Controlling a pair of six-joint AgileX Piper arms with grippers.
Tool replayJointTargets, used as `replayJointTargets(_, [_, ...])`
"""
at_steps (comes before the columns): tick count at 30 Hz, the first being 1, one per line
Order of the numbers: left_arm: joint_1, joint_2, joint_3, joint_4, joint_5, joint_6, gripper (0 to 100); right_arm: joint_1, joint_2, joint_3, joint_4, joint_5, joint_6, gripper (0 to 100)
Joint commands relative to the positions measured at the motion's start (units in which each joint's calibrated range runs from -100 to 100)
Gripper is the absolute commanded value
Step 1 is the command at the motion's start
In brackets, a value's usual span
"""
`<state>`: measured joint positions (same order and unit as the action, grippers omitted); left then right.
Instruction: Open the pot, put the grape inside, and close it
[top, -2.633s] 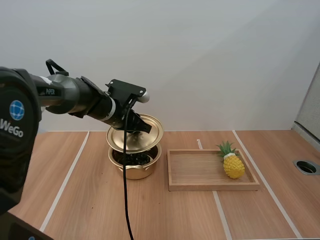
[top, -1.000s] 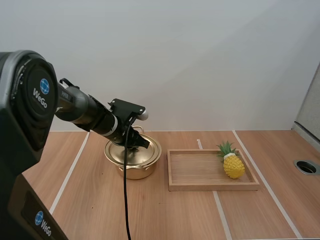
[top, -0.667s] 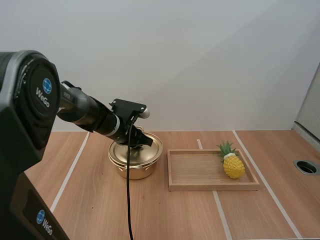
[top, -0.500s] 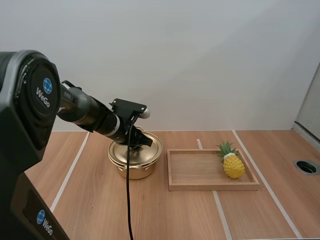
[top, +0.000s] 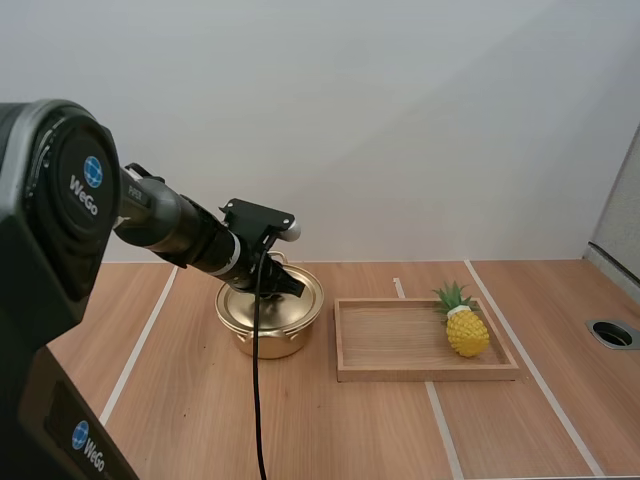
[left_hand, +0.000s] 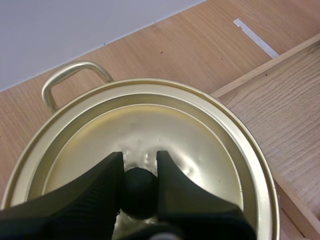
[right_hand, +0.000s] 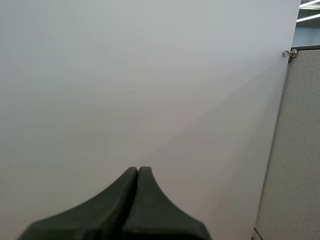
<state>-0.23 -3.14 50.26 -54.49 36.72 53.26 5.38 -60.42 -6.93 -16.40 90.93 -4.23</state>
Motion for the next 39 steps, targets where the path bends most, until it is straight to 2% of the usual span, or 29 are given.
replayJointTargets(1, [-0.16, 1.9, 1.6, 2.1, -2.2, -0.1, 0, -0.3, -0.5, -0.4, -0.2, -0.1, 0.1, 0])
replayJointTargets(6, [-0.16, 1.8, 1.6, 2.1, -2.2, -1.2, 0, -0.3, -0.5, -0.4, -0.2, -0.1, 0.1, 0])
replayJointTargets(8, [-0.16, 1.8, 1.6, 2.1, -3.8, -3.3, 8, -0.3, -0.5, -0.4, -0.2, -0.1, 0.1, 0])
replayJointTargets(10, [-0.16, 1.7, 1.6, 2.1, -4.4, -3.9, 26, -0.3, -0.5, -0.4, -0.2, -0.1, 0.1, 0])
replayJointTargets(12, [-0.16, 1.4, 1.6, 2.1, -4.4, -3.9, 56, -0.3, -0.5, -0.4, -0.2, -0.1, 0.1, 0])
replayJointTargets(14, [-0.16, 0.9, 1.6, 2.1, -3.7, -2.6, 95, -0.3, -0.5, -0.4, -0.2, -0.1, 0.1, 0])
replayJointTargets(15, [-0.16, 0.4, 1.4, 2.1, -2.5, -1.8, 100, -0.3, -0.5, -0.4, -0.2, -0.1, 0.1, 0])
replayJointTargets(27, [-0.16, -6.6, -4.3, -1.1, -1.5, -2.1, 100, -0.3, -0.5, -0.4, -0.2, -0.1, 0.1, 0])
replayJointTargets(31, [-0.16, -9.1, -7.0, -1.1, -8.5, -2.1, 100, -0.2, -0.5, -0.4, -0.2, -0.3, 0.1, 0])
replayJointTargets(32, [-0.16, -10.0, -7.7, -1.1, -10.6, -2.3, 94, -0.2, -0.5, -0.4, -0.2, -0.3, 0.1, 0])
replayJointTargets(33, [-0.16, -11.0, -8.6, -1.2, -14.0, -2.9, 76, -0.2, -0.5, -0.4, -0.2, -0.5, 0.1, 0])
replayJointTargets(36, [-0.16, -14.5, -10.7, -4.0, -28.0, -8.1, 0, -0.2, -0.5, -0.4, -0.2, -0.5, 0.1, 0])
replayJointTargets(39, [-0.16, -18.2, -13.7, -6.5, -42.2, -9.2, 0, -0.2, -0.5, -0.4, -0.2, -1.4, 0.1, 0])
